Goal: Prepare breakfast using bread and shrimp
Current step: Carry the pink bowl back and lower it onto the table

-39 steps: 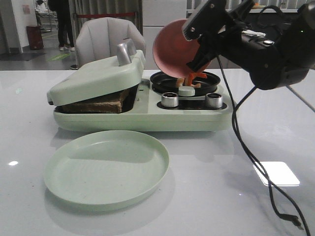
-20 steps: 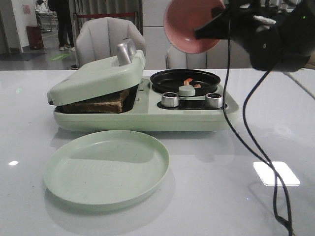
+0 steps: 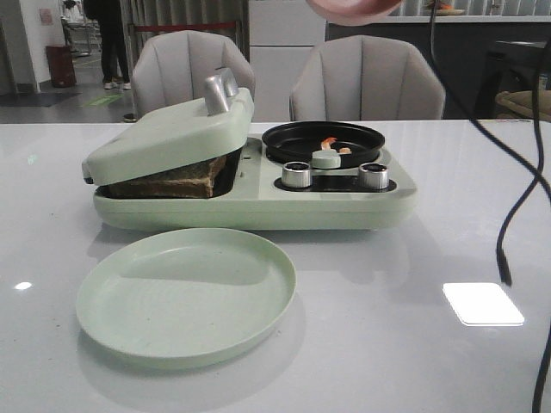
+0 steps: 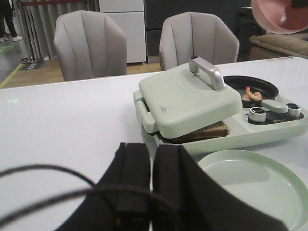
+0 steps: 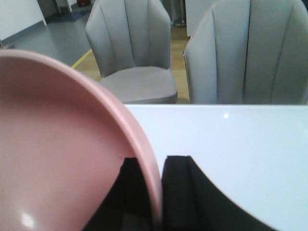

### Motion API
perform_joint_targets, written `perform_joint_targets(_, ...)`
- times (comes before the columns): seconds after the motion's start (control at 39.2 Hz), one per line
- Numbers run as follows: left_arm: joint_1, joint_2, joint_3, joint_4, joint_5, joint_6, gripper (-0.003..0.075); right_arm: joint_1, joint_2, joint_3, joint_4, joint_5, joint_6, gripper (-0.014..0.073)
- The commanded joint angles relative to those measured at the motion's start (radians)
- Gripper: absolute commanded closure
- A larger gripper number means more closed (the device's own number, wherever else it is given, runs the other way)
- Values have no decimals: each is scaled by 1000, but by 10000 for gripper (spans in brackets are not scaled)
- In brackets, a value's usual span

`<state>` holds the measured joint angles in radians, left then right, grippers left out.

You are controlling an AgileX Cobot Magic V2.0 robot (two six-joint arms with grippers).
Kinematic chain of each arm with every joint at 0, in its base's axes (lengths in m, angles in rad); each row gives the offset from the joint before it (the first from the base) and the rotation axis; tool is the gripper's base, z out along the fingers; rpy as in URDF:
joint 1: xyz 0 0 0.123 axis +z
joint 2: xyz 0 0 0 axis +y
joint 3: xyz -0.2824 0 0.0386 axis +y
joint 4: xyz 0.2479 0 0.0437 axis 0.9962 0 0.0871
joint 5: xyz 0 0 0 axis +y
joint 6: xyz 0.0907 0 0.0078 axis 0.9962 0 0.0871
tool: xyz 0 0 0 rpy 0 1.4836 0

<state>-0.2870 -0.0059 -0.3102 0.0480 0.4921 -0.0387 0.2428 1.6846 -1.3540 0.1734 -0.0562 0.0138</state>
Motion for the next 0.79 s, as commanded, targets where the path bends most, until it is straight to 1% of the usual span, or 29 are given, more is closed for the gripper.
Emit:
perform_joint_targets(0.0, -7, -6, -23, -7, -81, -11, 608, -5, -135, -39, -15, 99, 6, 474)
perform_joint_targets(0.08, -7, -6, -23, -7, -81, -11, 608, -5, -184, -39, -15, 207, 0, 474)
perform_joint_targets(0.2, -7, -6, -23, -7, -81, -11, 608, -33, -245, -34, -13, 325, -5, 474)
perform_joint_targets(0.36, -7, -6, -23, -7, -81, -11, 608, -98, -308, 15, 23, 413, -5, 474)
perform_joint_targets(0.51, -7, -6, -23, -7, -81, -11, 608, -164, -349, 108, 39, 498, -5, 474)
perform_joint_targets(0.61, -7, -6, -23, -7, -81, -11, 608, -202, -352, 167, 39, 527, -7, 474)
perform_joint_targets(0.77, -7, -6, -23, -7, -81, -11, 608, -281, -348, 278, 39, 509, -14, 474)
